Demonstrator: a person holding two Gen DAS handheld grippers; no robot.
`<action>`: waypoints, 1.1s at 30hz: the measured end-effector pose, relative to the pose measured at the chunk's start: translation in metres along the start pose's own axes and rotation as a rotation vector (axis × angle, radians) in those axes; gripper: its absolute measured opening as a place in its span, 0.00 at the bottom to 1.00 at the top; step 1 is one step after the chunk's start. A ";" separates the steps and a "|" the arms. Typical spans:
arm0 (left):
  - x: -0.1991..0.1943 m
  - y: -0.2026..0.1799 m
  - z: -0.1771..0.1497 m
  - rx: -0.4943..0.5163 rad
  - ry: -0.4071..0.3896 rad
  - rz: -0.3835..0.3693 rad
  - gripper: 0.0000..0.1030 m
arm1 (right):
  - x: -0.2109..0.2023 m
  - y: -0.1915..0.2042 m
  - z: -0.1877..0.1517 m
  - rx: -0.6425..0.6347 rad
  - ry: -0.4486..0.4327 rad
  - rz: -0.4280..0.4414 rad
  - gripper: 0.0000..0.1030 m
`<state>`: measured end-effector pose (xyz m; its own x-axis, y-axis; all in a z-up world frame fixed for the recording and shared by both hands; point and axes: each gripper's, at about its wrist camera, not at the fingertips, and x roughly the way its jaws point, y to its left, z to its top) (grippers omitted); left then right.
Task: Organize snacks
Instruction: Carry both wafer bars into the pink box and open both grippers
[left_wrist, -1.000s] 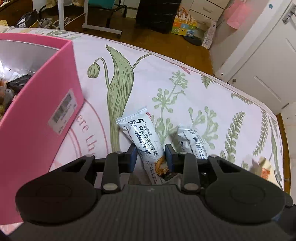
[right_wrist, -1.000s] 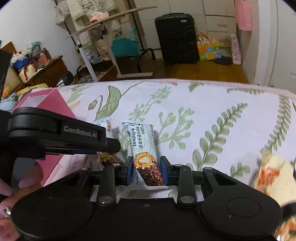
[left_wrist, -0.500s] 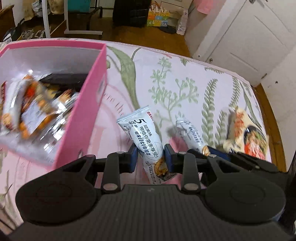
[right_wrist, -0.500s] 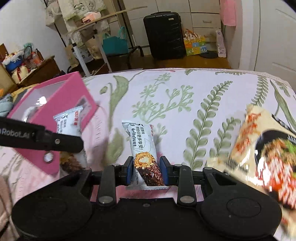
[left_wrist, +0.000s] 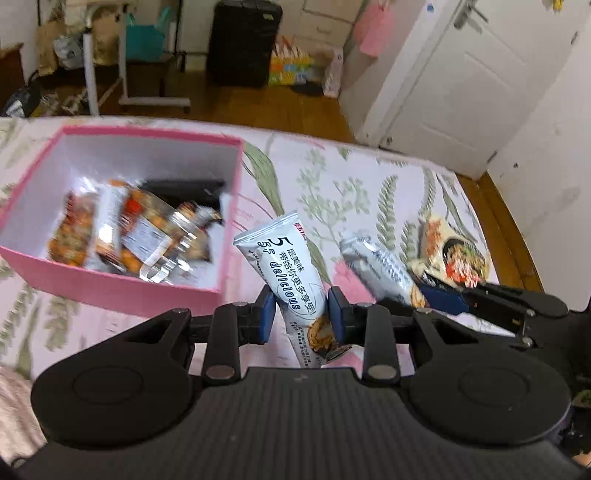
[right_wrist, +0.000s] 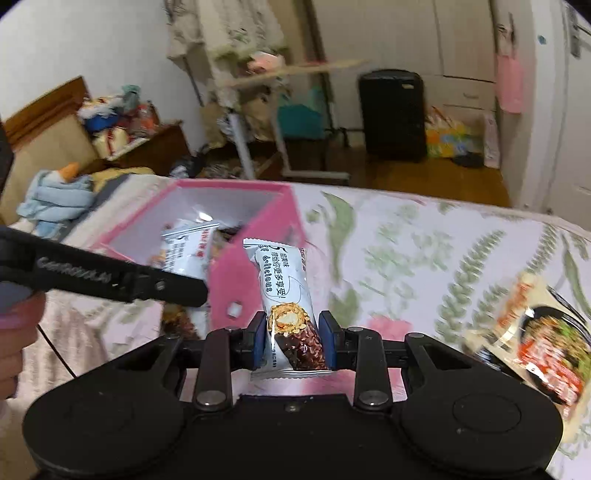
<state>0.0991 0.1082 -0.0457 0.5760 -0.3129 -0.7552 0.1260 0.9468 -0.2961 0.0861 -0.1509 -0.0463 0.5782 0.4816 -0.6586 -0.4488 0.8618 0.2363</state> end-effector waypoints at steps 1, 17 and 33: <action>-0.005 0.005 0.003 -0.009 -0.015 0.011 0.29 | 0.002 0.006 0.003 -0.001 -0.005 0.017 0.34; 0.004 0.114 0.052 -0.095 -0.105 0.226 0.29 | 0.104 0.061 0.079 -0.105 0.043 0.061 0.34; 0.067 0.173 0.066 -0.140 0.033 0.404 0.40 | 0.179 0.072 0.078 0.004 0.089 0.050 0.41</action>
<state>0.2124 0.2560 -0.1087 0.5298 0.0765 -0.8447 -0.2163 0.9752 -0.0473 0.2102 0.0098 -0.0919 0.4917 0.5084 -0.7069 -0.4729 0.8376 0.2734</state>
